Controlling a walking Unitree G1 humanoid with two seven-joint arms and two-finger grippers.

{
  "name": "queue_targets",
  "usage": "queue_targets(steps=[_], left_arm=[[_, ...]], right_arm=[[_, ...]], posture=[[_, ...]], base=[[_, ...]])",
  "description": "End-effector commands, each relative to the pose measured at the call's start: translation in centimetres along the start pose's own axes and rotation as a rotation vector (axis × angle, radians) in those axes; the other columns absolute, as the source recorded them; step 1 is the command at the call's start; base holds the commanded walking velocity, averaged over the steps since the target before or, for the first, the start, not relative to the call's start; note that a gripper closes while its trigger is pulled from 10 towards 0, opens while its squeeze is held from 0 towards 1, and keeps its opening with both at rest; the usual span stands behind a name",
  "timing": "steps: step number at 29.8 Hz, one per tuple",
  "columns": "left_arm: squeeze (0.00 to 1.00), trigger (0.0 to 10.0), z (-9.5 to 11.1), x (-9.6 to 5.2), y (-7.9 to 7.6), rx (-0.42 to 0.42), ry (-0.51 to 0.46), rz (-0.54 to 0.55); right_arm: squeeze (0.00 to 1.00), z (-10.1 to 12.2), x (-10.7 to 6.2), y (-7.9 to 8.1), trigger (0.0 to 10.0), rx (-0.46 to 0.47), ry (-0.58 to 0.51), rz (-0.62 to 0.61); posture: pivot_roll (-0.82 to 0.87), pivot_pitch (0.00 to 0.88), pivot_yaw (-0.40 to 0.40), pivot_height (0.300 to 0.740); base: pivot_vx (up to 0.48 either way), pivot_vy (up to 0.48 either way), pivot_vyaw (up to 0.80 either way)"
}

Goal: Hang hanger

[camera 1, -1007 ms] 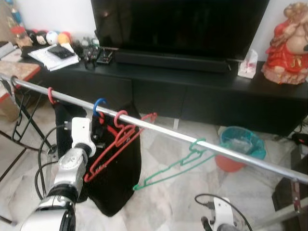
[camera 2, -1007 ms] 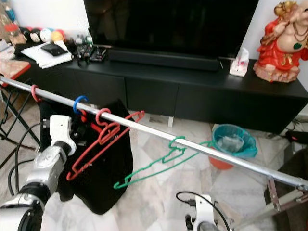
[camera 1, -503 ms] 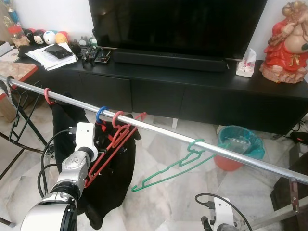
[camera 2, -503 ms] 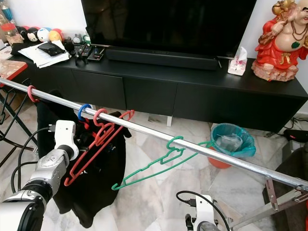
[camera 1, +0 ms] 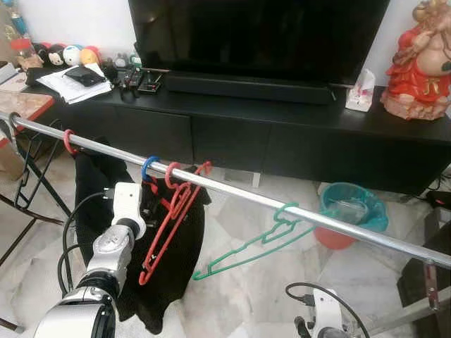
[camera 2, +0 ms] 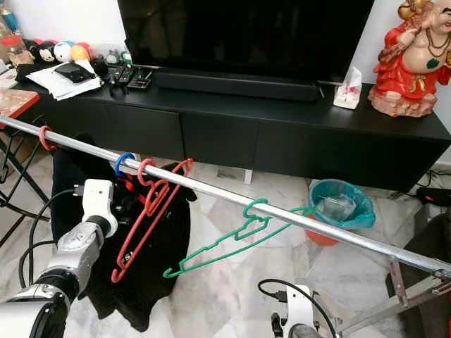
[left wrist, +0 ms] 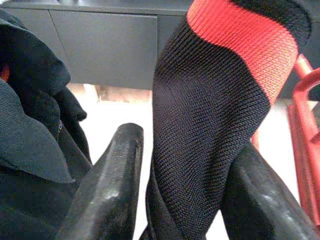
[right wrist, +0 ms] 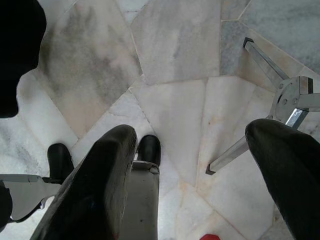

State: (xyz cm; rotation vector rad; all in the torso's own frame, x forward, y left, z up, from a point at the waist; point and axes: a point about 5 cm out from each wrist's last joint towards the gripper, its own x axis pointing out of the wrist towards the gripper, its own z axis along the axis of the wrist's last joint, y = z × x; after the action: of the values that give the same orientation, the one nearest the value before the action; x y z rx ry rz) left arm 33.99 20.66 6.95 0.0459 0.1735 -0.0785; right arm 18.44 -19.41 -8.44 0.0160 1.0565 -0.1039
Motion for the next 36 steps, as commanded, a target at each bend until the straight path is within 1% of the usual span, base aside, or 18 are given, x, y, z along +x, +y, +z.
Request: queue_targets(steps=[1, 11, 20, 23, 27, 28, 30, 31, 32, 36], left_arm=[[1.00, 10.0, 0.4, -0.1, 0.2, -0.005, -0.037, 0.008], [1.00, 10.0, 1.1, -0.5, 0.4, -0.007, -0.108, -0.004], [1.00, 10.0, 1.8, -1.2, 1.0, 0.001, -0.169, 0.006], [1.00, 10.0, 1.9, -2.0, 1.1, -0.005, -0.198, -0.005], [1.00, 10.0, 2.0, -2.6, 1.2, -0.004, -0.209, -0.011], [1.00, 10.0, 2.1, -3.1, 1.3, -0.006, -0.220, -0.012], [1.00, 10.0, 2.2, -3.7, 1.3, -0.007, -0.230, -0.014], [0.75, 10.0, 2.2, -4.2, 1.2, -0.006, -0.237, -0.015], [0.00, 10.0, 2.1, -4.5, 1.1, -0.004, -0.242, -0.010], [0.00, 10.0, 1.3, -5.6, 0.8, -0.016, -0.244, 0.031]], right_arm=[[0.00, -0.2, 0.0, 0.0, 10.0, 0.007, 0.004, -0.002], [0.00, -0.3, 0.0, 0.0, 10.0, 0.013, 0.005, -0.002], [0.00, -0.4, 0.0, 0.1, 10.0, 0.034, 0.003, -0.010], [0.00, -0.6, 0.0, 0.0, 10.0, 0.045, 0.006, -0.014], [0.00, -0.7, 0.0, 0.0, 10.0, 0.047, 0.006, -0.016], [0.00, -0.8, -0.1, 0.0, 10.0, 0.052, 0.007, -0.019], [0.00, -0.8, -0.1, 0.0, 10.0, 0.054, 0.007, -0.021], [0.00, -0.8, -0.1, 0.0, 10.0, 0.054, 0.007, -0.021], [0.00, -0.8, -0.1, 0.0, 10.0, 0.055, 0.007, -0.021], [0.00, -0.9, -0.1, 0.0, 10.0, 0.054, 0.008, -0.021]], posture=[[-0.01, 0.000, -0.001, 0.740], [0.00, 0.000, 0.001, 0.740], [0.00, 0.000, 0.003, 0.740], [0.00, 0.000, 0.004, 0.740], [0.00, 0.000, 0.007, 0.740], [0.00, 0.000, 0.007, 0.740], [0.00, 0.000, 0.007, 0.740], [0.00, 0.000, 0.004, 0.740], [0.00, 0.000, 0.004, 0.740], [0.01, 0.000, 0.004, 0.740]], base=[[0.000, 0.000, 0.00], [0.000, 0.000, 0.00], [0.000, 0.000, 0.00], [0.000, 0.000, 0.00], [0.000, 0.000, 0.00], [0.000, 0.000, 0.00], [0.000, 0.000, 0.00], [0.000, 0.000, 0.00], [0.000, 0.000, 0.00], [0.000, 0.000, 0.00]])
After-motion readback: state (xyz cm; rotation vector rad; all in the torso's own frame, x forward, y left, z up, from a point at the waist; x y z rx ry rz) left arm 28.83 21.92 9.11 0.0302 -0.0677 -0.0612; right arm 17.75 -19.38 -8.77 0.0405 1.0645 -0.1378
